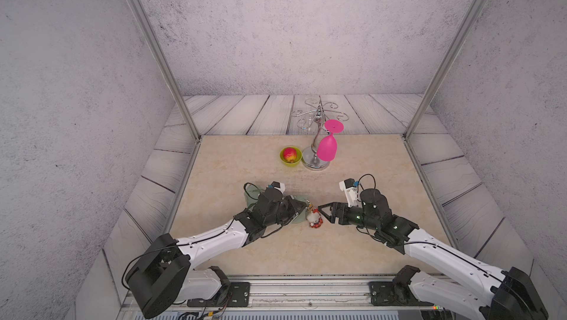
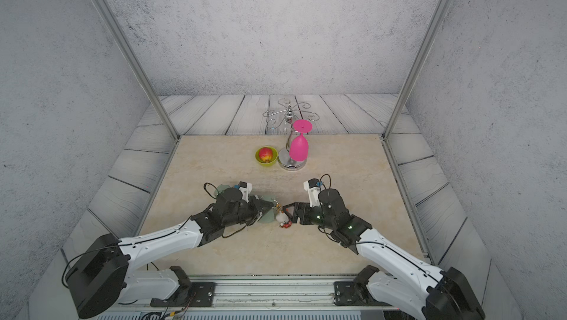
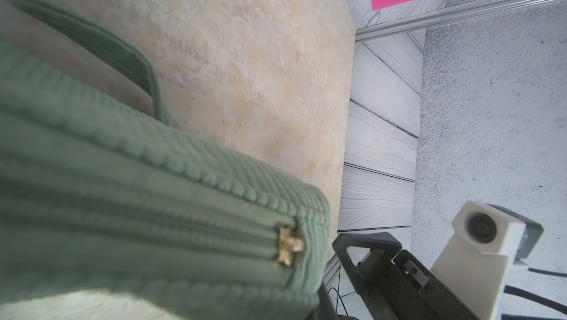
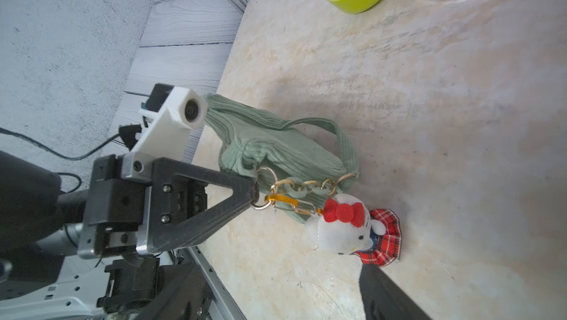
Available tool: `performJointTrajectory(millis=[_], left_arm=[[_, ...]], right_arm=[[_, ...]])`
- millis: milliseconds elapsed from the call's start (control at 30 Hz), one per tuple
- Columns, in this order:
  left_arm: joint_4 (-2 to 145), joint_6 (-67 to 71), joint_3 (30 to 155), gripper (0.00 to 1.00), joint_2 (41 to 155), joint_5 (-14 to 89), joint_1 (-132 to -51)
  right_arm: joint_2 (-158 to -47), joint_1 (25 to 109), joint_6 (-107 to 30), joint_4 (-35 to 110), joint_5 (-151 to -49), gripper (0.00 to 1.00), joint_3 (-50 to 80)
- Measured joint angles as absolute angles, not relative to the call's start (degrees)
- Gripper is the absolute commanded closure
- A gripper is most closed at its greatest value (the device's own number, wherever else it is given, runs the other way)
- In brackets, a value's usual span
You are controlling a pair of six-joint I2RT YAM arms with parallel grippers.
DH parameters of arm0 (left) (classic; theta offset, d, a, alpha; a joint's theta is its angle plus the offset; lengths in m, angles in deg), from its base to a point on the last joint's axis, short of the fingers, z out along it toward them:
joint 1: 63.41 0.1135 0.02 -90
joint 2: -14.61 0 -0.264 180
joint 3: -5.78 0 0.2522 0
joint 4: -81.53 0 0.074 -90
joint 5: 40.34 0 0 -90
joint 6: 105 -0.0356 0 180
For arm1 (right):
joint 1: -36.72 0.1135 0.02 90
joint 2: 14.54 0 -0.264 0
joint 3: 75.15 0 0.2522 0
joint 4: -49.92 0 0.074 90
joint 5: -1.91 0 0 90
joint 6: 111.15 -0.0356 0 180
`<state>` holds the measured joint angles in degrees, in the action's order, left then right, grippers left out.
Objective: Remove the decoration from the bag
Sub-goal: Remove the decoration item from the bag.
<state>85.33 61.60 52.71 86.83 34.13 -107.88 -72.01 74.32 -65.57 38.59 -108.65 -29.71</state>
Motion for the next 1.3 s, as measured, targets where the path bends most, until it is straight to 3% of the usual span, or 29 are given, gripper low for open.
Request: performJointTrajectory(millis=[700,900,1300], left_arm=[[86.40,56.66,51.40,1.00,84.30,23.95,-102.17],[85.46,54.80,51.40,1.00,83.95,21.76,-101.28],[84.70,55.06,51.40,1.00,83.25,20.62,-100.86]], right_arm=[[-80.34,73.38,-68.11,44.82,-119.31,0.23,-24.98],[-82.72,73.38,-67.89,45.89,-121.06,0.29,-24.15],[-85.43,73.23,-67.85,47.12,-122.35,0.30,-23.41]])
